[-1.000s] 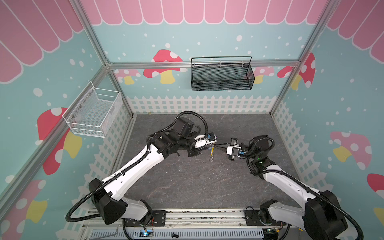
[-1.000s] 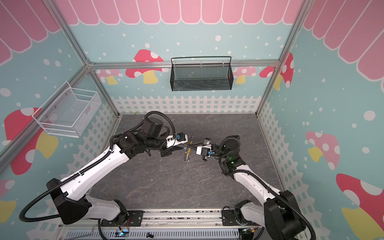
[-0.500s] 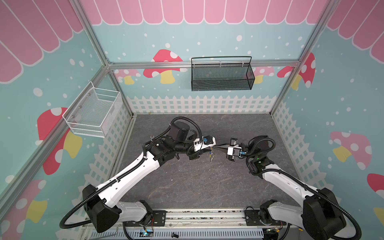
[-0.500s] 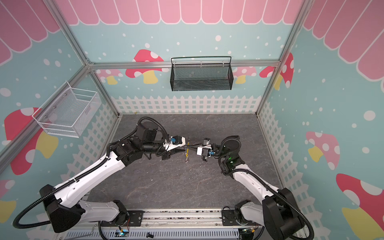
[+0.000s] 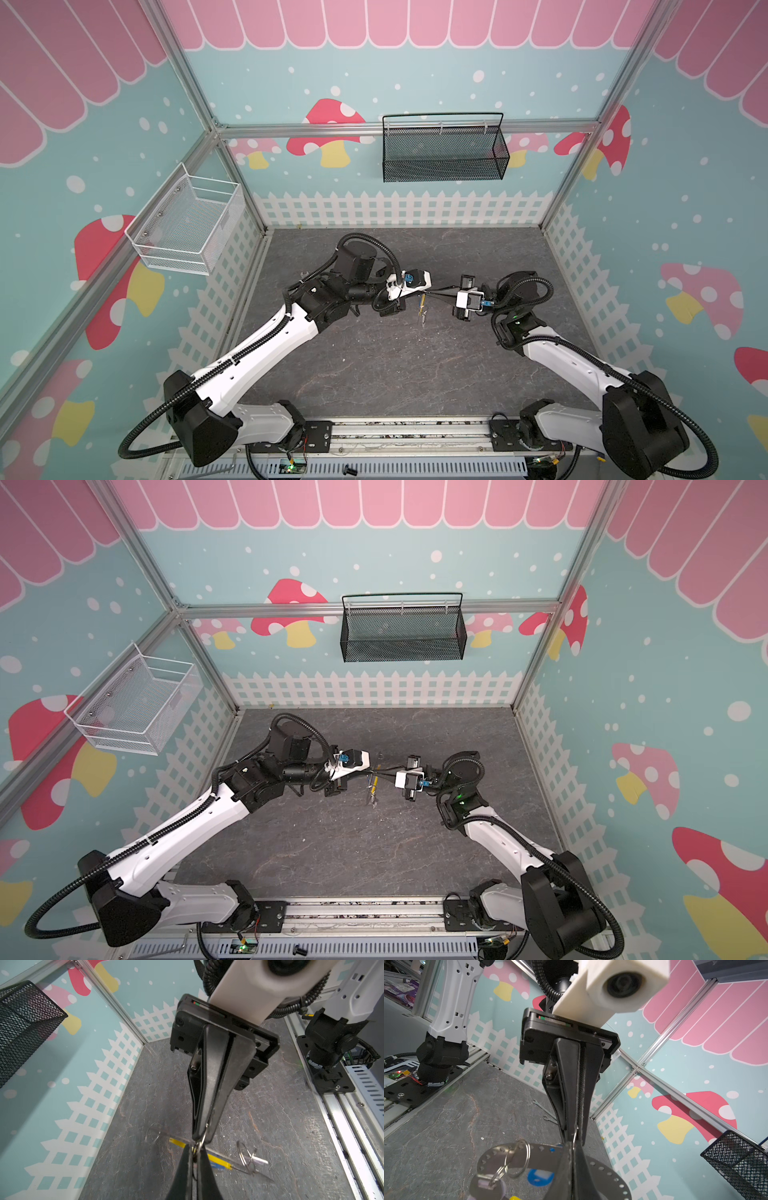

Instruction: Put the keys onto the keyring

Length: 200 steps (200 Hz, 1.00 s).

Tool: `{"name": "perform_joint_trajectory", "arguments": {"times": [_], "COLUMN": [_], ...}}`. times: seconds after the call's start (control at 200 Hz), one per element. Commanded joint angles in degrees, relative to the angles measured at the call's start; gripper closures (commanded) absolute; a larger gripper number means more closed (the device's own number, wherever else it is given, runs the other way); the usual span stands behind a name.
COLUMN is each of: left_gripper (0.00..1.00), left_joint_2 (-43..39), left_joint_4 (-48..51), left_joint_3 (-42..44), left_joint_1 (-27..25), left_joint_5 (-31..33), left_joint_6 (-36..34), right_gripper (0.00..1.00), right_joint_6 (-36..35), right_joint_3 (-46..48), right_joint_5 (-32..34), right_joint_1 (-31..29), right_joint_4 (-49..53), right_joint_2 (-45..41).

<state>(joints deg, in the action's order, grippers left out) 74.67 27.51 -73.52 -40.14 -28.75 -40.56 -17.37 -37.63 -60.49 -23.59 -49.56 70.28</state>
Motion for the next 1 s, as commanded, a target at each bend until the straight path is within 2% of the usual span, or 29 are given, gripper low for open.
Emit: {"name": "perform_joint_trajectory", "arguments": {"times": [0.0, 0.1, 0.22, 0.42, 0.54, 0.72, 0.995], "left_gripper": [1.00, 1.00, 1.00, 1.00, 1.00, 1.00, 1.00], "left_joint_2": [0.0, 1.0, 3.3, 7.4, 10.0, 12.1, 14.3], "left_joint_4": [0.8, 6.1, 13.9, 23.6, 27.9, 30.5, 32.4], "left_joint_3": [-2.0, -5.0, -10.1, -18.1, -22.4, -26.0, -29.9], "left_joint_1": [-0.3, -0.5, -1.5, -3.6, -4.9, -6.5, -8.8], "left_joint_5": [-2.7, -0.4, 5.3, 12.8, 16.9, 18.7, 21.1], "left_joint_6": [-2.0, -3.7, -6.0, -8.4, -9.1, -9.0, -8.3], "right_gripper": [0.93, 0.83, 0.69, 0.66, 0.67, 0.72, 0.85], "right_joint_6": [0.9, 0.0, -4.1, -10.6, -11.2, -11.3, -11.1], "right_joint_3": [0.0, 0.4, 0.1, -1.2, -0.9, -0.7, -0.2], "right_joint_5": [-0.1, 2.5, 6.1, 8.2, 8.5, 8.2, 7.4], "right_joint_1": [-0.1, -0.1, -0.1, -0.2, -0.3, -0.5, -0.7], "right_joint_4": [-1.3, -0.3, 4.8, 13.5, 13.6, 12.7, 11.6], "right_joint_2": [0.6, -0.3, -2.1, -4.8, -6.1, -6.6, -5.9]}}
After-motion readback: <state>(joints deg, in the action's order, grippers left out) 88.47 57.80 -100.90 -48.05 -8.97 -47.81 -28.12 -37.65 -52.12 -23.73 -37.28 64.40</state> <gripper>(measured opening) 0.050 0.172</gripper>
